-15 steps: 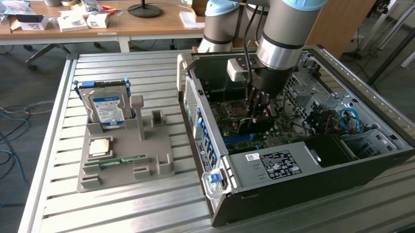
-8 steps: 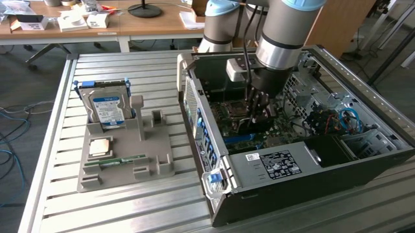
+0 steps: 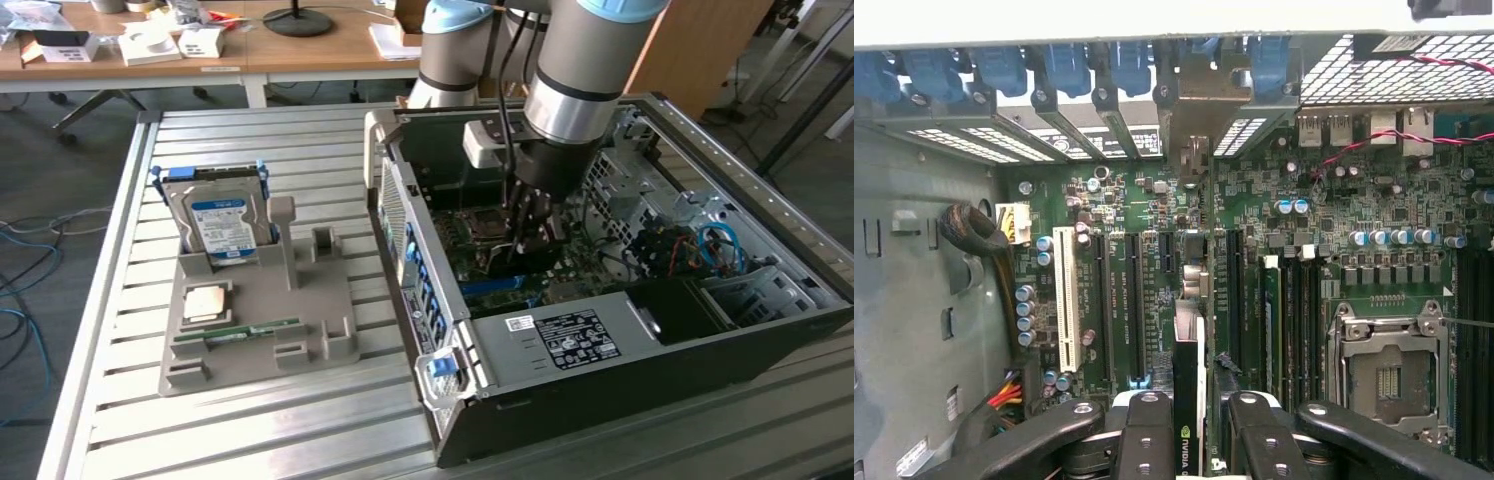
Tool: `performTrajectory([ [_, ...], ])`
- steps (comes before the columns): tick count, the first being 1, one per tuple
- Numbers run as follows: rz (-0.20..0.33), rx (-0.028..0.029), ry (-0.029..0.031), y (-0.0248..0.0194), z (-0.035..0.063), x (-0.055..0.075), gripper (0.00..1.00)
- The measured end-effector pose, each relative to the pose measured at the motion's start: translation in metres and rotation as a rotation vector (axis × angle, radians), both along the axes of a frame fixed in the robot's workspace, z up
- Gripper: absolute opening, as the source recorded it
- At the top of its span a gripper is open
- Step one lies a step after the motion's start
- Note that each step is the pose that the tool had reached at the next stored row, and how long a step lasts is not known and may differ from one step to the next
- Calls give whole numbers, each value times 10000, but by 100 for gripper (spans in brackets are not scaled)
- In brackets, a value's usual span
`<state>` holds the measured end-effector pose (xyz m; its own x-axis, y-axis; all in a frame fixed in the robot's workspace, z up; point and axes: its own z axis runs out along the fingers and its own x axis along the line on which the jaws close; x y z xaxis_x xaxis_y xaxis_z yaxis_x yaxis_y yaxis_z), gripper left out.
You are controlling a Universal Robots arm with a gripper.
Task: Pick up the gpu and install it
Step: 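Insert the gpu into the slot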
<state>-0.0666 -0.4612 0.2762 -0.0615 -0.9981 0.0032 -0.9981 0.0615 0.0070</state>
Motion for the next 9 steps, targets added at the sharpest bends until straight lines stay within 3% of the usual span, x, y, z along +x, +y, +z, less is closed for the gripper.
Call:
performTrajectory([
  [9, 0, -1, 0, 0, 0, -11, 26],
])
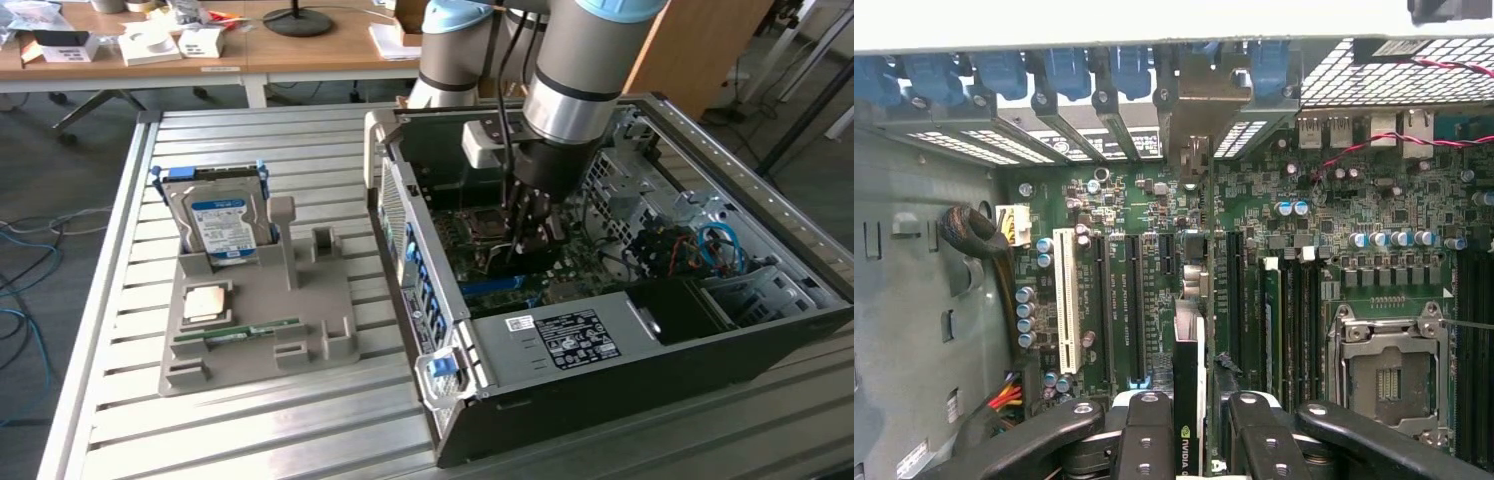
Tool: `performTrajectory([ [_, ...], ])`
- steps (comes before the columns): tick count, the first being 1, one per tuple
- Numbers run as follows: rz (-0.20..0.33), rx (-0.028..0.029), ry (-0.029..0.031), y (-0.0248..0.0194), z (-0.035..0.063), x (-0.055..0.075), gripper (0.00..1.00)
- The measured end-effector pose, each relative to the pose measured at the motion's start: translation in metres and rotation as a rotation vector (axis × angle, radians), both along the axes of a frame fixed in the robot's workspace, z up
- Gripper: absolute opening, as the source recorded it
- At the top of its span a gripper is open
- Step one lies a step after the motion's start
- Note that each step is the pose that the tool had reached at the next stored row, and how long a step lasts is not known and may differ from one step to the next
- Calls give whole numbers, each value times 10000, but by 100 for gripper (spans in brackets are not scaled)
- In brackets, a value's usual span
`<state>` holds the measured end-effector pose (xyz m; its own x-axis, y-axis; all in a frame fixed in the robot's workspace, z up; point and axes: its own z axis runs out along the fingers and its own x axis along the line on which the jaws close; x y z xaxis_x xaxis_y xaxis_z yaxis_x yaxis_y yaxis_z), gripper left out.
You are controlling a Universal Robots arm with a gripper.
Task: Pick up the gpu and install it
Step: 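Insert the gpu into the slot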
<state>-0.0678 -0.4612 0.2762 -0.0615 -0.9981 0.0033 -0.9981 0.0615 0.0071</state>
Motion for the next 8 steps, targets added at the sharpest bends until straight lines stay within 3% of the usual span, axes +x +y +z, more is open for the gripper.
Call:
performTrajectory([
  [8, -1, 0, 0, 0, 0, -15, 26],
])
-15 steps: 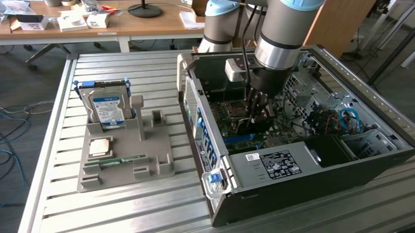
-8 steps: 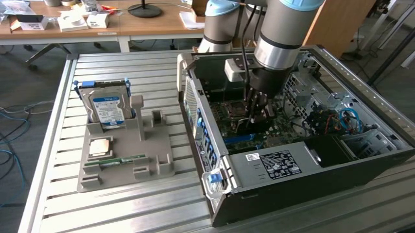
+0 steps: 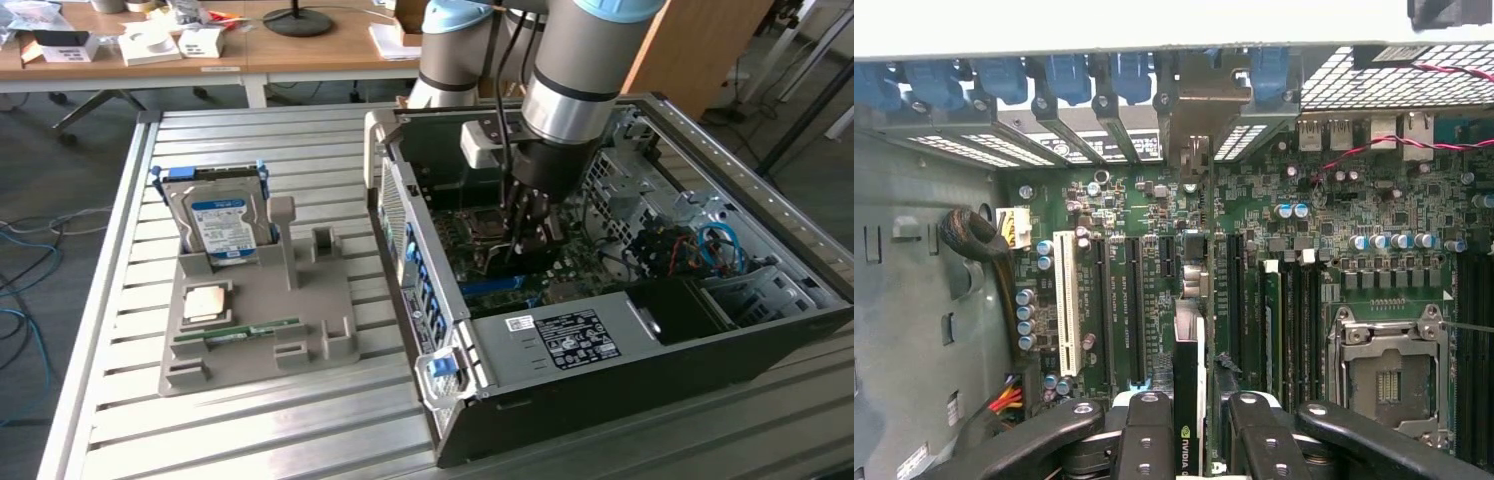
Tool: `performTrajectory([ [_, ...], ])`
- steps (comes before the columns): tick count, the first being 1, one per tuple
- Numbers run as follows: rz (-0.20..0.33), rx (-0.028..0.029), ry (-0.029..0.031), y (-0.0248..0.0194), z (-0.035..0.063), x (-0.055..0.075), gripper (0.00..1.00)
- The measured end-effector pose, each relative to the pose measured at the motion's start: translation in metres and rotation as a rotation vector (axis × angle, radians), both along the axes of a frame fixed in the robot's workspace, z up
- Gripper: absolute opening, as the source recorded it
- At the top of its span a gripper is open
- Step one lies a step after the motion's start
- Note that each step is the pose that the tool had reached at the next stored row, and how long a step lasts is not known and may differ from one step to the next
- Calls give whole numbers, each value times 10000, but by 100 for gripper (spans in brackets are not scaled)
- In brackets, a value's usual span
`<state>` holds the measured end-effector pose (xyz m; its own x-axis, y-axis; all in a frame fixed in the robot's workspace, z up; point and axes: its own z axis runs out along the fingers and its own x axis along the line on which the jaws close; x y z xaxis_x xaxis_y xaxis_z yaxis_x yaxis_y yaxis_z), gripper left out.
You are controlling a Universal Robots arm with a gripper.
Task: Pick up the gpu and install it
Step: 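Insert the gpu into the slot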
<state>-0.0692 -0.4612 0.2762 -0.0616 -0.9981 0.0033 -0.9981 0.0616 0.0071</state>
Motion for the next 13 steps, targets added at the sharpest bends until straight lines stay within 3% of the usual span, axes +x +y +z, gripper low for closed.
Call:
performTrajectory([
  [13, 0, 5, -2, 1, -29, -2, 26],
])
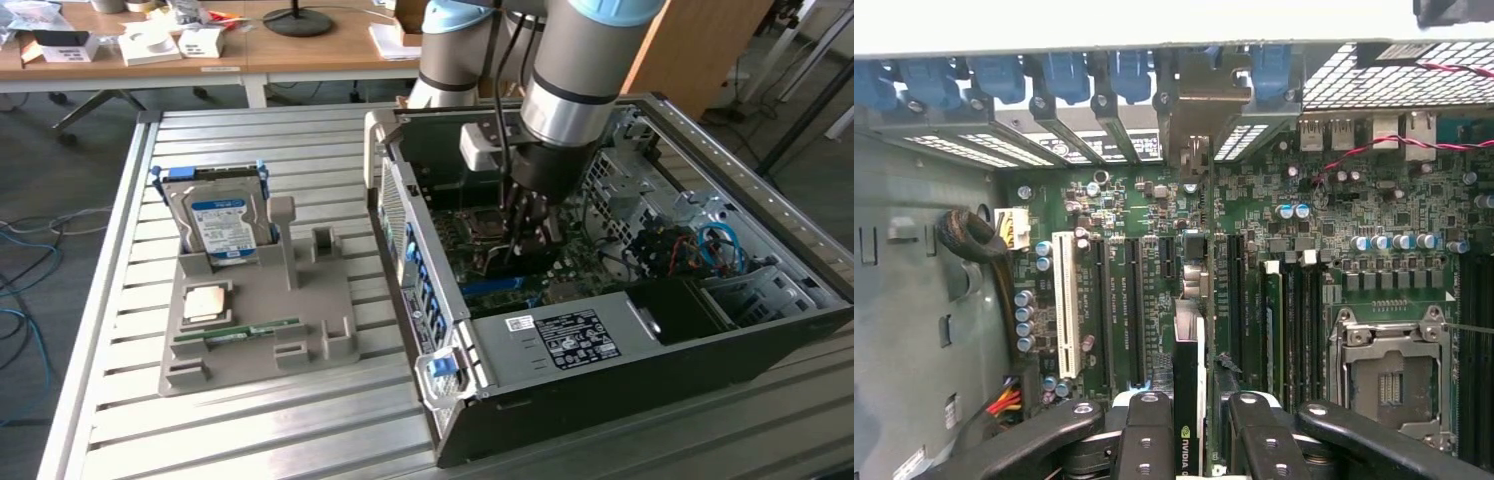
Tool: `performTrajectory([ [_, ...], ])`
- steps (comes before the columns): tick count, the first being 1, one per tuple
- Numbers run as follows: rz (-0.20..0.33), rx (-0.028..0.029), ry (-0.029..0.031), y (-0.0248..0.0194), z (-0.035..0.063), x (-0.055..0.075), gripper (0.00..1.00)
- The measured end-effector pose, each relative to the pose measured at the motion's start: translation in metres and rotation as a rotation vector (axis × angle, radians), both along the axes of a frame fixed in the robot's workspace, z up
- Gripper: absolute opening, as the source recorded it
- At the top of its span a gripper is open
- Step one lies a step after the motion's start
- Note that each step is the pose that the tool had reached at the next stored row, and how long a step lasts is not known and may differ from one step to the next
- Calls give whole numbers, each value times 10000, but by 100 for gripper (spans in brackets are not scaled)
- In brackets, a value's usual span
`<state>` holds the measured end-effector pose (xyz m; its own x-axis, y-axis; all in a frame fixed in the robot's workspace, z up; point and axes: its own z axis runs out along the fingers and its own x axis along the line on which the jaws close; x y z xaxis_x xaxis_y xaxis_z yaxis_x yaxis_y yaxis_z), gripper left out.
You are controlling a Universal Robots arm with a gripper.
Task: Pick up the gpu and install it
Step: 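Insert the gpu into the slot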
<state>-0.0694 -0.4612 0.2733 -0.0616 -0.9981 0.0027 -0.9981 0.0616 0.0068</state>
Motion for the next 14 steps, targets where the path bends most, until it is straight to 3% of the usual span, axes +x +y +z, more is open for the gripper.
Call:
performTrajectory([
  [14, 1, -6, 3, -1, -27, -4, 26],
])
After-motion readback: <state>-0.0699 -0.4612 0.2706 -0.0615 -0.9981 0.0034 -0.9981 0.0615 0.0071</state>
